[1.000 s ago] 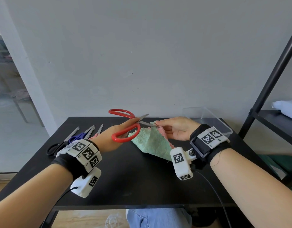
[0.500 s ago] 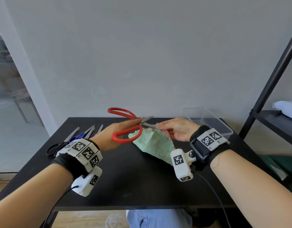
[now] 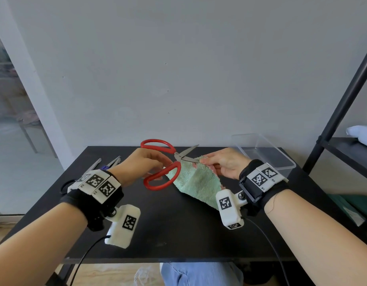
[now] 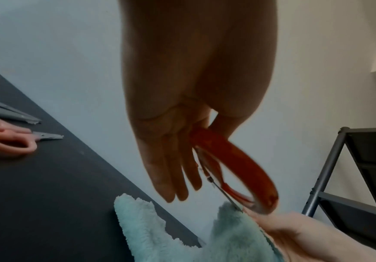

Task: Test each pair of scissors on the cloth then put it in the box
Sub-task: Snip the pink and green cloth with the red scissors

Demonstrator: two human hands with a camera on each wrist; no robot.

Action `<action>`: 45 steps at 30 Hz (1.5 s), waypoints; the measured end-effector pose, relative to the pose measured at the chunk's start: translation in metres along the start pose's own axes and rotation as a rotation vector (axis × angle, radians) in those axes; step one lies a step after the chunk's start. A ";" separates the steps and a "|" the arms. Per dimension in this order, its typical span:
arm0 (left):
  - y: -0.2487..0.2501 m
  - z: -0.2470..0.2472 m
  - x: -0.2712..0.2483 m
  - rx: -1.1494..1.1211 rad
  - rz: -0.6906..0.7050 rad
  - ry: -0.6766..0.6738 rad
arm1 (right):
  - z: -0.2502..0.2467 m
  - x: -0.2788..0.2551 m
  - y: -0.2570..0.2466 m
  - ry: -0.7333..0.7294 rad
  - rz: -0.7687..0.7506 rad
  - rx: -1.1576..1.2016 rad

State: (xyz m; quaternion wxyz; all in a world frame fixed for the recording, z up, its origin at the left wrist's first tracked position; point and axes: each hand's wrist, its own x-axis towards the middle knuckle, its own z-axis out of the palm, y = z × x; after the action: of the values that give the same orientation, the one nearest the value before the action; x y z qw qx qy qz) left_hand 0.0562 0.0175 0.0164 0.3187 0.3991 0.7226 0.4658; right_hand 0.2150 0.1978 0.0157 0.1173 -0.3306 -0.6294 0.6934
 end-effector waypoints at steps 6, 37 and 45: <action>0.006 0.004 0.006 -0.276 -0.148 -0.078 | 0.002 0.000 -0.001 0.011 -0.081 -0.027; 0.009 0.027 0.000 -0.548 -0.099 0.108 | 0.006 -0.003 -0.003 -0.022 -0.185 -0.046; 0.007 0.034 0.003 -0.533 -0.093 0.148 | 0.021 -0.001 0.003 -0.055 -0.261 -0.103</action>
State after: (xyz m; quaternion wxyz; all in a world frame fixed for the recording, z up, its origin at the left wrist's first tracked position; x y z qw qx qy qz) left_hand 0.0849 0.0359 0.0108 0.3798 0.2327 0.6135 0.6521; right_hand 0.2040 0.1803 0.0126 0.1720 -0.2326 -0.7049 0.6477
